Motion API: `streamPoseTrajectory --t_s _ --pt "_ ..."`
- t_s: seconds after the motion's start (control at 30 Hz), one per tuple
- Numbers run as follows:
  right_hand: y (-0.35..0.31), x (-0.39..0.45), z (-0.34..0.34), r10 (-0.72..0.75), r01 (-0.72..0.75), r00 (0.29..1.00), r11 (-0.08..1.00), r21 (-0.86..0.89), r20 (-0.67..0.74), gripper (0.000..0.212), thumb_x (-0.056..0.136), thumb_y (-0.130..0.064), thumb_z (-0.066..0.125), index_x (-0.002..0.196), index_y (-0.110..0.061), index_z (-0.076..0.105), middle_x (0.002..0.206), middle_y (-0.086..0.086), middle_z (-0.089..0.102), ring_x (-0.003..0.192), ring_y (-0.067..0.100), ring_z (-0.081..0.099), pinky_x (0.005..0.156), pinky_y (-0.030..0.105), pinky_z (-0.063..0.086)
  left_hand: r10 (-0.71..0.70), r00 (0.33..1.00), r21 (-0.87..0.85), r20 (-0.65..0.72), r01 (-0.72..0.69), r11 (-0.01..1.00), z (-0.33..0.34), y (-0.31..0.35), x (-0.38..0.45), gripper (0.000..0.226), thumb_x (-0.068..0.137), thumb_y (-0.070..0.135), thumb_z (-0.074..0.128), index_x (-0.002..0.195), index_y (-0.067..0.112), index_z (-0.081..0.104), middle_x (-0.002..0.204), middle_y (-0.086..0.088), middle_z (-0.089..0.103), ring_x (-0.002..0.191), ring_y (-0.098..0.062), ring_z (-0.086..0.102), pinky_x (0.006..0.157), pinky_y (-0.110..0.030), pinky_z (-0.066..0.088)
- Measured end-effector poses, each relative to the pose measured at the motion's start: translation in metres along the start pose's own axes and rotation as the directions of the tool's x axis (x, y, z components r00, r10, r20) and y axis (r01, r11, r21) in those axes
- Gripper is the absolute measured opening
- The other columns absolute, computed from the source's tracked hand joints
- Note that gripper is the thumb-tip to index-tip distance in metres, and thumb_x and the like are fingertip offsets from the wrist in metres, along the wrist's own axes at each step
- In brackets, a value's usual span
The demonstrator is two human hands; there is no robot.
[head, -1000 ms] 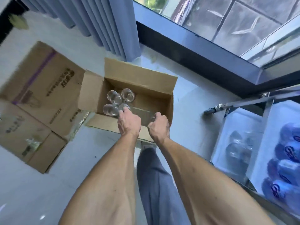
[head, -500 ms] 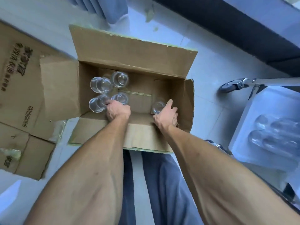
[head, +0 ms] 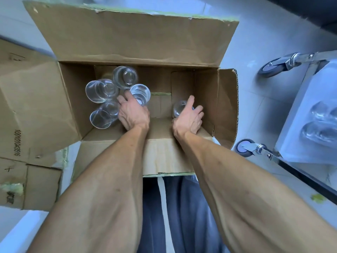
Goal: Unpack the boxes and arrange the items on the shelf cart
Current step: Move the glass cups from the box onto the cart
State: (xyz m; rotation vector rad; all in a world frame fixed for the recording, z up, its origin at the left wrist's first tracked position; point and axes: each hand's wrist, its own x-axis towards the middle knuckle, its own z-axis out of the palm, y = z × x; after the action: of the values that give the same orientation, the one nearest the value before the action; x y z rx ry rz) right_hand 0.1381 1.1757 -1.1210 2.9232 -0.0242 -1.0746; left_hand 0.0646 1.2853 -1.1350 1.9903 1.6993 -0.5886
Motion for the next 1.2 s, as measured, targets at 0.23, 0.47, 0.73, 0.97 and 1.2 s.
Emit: streamPoseTrajectory --t_s 0.23,0.47,0.73,0.97,1.2 --pt "-0.016 0.011 0.005 -0.216 0.225 0.974 0.960 0.164 -0.069 0.073 0.066 -0.014 0.077 0.131 -0.014 0.043 0.134 0.010 0.046 0.126 0.029 0.044 0.100 0.038 0.040 0.083 0.996 -0.240 0.016 -0.077 0.968 0.008 -0.002 0.000 0.067 0.072 0.032 0.078 0.124 0.009 0.043 0.117 -0.019 0.062 0.107 -0.040 0.058 0.088 -0.040 0.043" --pt "-0.024 -0.005 -0.024 -0.256 0.263 0.965 0.919 0.294 -0.064 0.064 0.070 -0.010 0.073 0.125 -0.011 0.042 0.121 0.011 0.053 0.112 0.032 0.051 0.090 0.034 0.040 0.200 0.979 -0.334 0.037 -0.177 0.926 -0.030 0.006 -0.003 0.056 0.063 0.044 0.076 0.104 0.015 0.049 0.099 -0.008 0.067 0.093 -0.033 0.061 0.074 -0.033 0.042" --pt "-0.038 -0.029 -0.089 -0.212 0.262 0.958 0.919 0.293 -0.192 0.085 0.077 -0.036 0.068 0.152 -0.026 0.029 0.118 0.011 0.049 0.110 0.029 0.046 0.100 0.035 0.037 0.174 0.984 -0.436 -0.047 -0.177 0.883 -0.104 0.032 -0.027 0.050 0.054 0.060 0.065 0.080 0.021 0.046 0.069 0.006 0.060 0.070 -0.016 0.058 0.061 -0.028 0.041" --pt "-0.022 -0.047 -0.136 -0.182 0.239 0.967 0.887 0.394 -0.177 0.088 0.070 -0.039 0.070 0.147 -0.020 0.032 0.117 0.011 0.054 0.113 0.030 0.049 0.096 0.033 0.038 0.199 0.980 -0.586 0.011 -0.155 0.796 -0.137 0.046 -0.066 0.052 0.056 0.049 0.070 0.089 0.020 0.042 0.083 0.011 0.062 0.075 0.001 0.054 0.061 -0.020 0.036" --pt "-0.005 -0.062 -0.157 -0.238 0.308 0.950 0.825 0.474 -0.204 0.064 0.057 -0.052 0.071 0.107 -0.021 0.044 0.098 0.002 0.059 0.094 0.026 0.057 0.083 0.035 0.047 0.175 0.981 -0.678 0.088 -0.069 0.732 -0.146 0.048 -0.086 0.045 0.063 0.048 0.067 0.096 0.022 0.050 0.076 0.008 0.054 0.071 -0.014 0.052 0.068 -0.031 0.043"
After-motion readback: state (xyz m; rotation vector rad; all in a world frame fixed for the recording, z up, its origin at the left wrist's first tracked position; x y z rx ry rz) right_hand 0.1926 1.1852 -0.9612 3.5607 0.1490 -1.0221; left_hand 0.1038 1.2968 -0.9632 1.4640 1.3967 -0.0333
